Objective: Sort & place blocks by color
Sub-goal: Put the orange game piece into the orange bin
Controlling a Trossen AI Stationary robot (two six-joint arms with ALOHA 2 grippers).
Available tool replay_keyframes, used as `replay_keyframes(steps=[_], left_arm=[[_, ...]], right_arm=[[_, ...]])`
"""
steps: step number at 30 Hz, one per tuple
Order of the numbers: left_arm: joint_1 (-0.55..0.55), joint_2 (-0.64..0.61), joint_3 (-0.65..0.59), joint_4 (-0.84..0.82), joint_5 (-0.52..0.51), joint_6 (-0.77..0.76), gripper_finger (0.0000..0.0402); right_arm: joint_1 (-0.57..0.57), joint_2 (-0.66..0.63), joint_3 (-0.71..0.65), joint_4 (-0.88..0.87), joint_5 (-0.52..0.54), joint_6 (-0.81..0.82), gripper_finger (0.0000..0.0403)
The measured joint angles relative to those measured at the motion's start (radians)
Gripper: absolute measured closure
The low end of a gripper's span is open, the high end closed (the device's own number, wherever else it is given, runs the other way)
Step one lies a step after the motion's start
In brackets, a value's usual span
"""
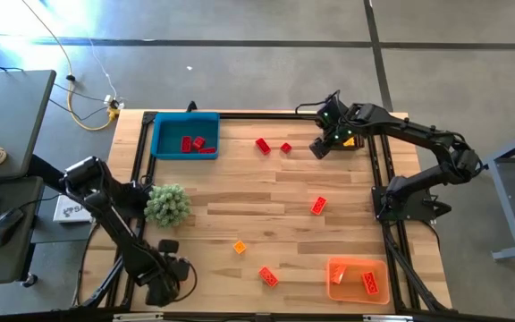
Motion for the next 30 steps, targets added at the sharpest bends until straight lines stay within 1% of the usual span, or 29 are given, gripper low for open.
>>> replay_keyframes(steps=[5, 10, 13, 17, 22, 30], left_arm=[[0.054, -0.050, 0.015, -0.056, -0.010, 0.023, 0.0296], [0.142, -0.110, 0.022, -0.095, -0.027, 0.094, 0.0296], [0.214, -0.147, 0.022, -0.113, -0.058, 0.144, 0.0296], [0.338, -0.173, 0.022, -0.127, -0.091, 0.226, 0.0296], [0.497, -0.184, 0.022, -0.124, -0.135, 0.340, 0.0296], [0.719, -0.184, 0.022, -0.087, -0.226, 0.500, 0.0296]], right_arm=[[0.000, 0.000, 0.000, 0.044, -0.047, -0.005, 0.0167], [0.000, 0.000, 0.000, 0.127, -0.152, -0.001, 0.0167], [0.008, 0.000, 0.000, 0.191, -0.233, 0.028, 0.0167], [0.041, 0.000, 0.000, 0.275, -0.302, 0.087, 0.0167], [0.097, 0.000, 0.000, 0.362, -0.309, 0.194, 0.0167], [0.190, 0.000, 0.000, 0.437, -0.309, 0.367, 0.0167]])
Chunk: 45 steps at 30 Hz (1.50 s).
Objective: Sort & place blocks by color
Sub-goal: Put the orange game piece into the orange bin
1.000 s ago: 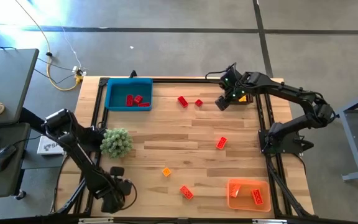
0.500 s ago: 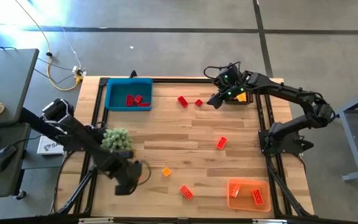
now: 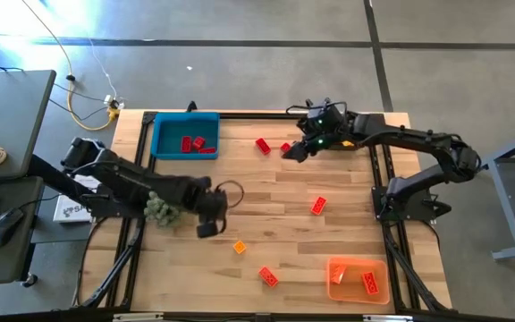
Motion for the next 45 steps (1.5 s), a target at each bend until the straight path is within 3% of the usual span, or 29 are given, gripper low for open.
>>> replay_keyframes(steps=[4, 12, 23, 33, 45], left_arm=[[0.091, 0.000, 0.007, 0.061, -0.017, 0.126, 0.0296], [0.218, 0.001, 0.134, 0.156, -0.060, 0.456, 0.0296], [0.296, 0.001, 0.234, 0.229, -0.046, 0.825, 0.0296], [0.308, 0.001, 0.234, 0.229, -0.017, 0.912, 0.0296], [0.308, 0.002, 0.234, 0.229, -0.020, 0.911, 0.0296]], right_arm=[[0.051, 0.000, 0.000, 0.053, 0.006, 0.066, 0.0167], [0.129, 0.000, 0.000, 0.157, 0.045, 0.264, 0.0167], [0.229, 0.030, 0.002, 0.239, 0.200, 0.460, 0.0167], [0.281, 0.153, 0.002, 0.399, 0.227, 0.548, 0.0167], [0.281, 0.238, 0.001, 0.495, 0.212, 0.592, 0.0178]])
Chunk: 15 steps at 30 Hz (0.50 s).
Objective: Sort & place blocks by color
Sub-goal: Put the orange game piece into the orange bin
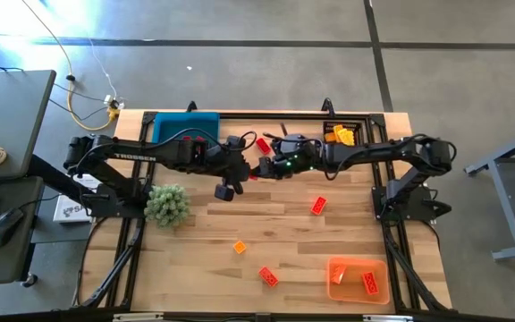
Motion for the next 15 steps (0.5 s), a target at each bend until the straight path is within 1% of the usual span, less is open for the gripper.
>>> replay_keyframes(steps=[3, 9, 11, 15], left_arm=[[0.000, 0.000, -0.001, 0.005, -0.004, 0.000, 0.0296], [0.000, 0.003, -0.002, -0.001, -0.011, 0.001, 0.0296], [0.000, 0.002, -0.002, 0.000, -0.017, 0.001, 0.0283], [0.000, 0.002, -0.002, 0.007, -0.037, -0.001, 0.0241]], right_arm=[[0.000, 0.007, 0.000, 0.012, 0.021, 0.001, 0.0216], [0.000, 0.016, 0.002, 0.030, 0.037, -0.004, 0.0328], [0.000, 0.016, 0.002, 0.029, 0.040, -0.020, 0.0333], [0.000, 0.016, 0.002, 0.027, 0.044, -0.046, 0.0333]])
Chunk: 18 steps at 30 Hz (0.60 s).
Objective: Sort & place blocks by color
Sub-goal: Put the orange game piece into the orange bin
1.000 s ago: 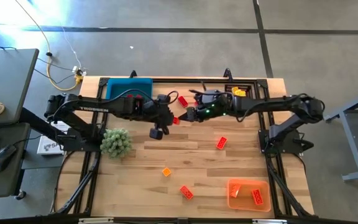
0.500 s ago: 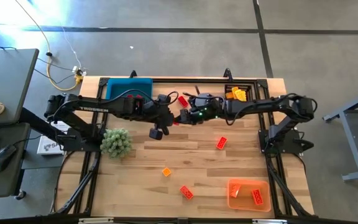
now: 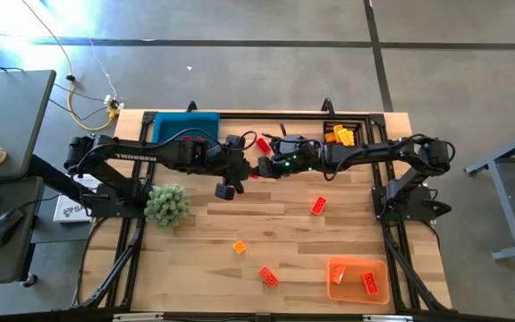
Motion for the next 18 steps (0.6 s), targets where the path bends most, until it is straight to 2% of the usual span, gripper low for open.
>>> replay_keyframes(steps=[5, 12, 18], left_arm=[[-0.001, -0.002, 0.000, 0.006, -0.003, -0.006, 0.0214], [0.000, -0.003, 0.002, -0.005, -0.012, -0.044, 0.0213], [-0.001, -0.003, 0.002, -0.002, -0.019, -0.043, 0.0210]], right_arm=[[0.000, 0.001, -0.002, -0.034, -0.012, -0.007, 0.0333], [0.031, -0.009, -0.003, -0.181, -0.059, -0.001, 0.0333], [0.109, -0.023, -0.003, -0.329, -0.046, 0.043, 0.0333]])
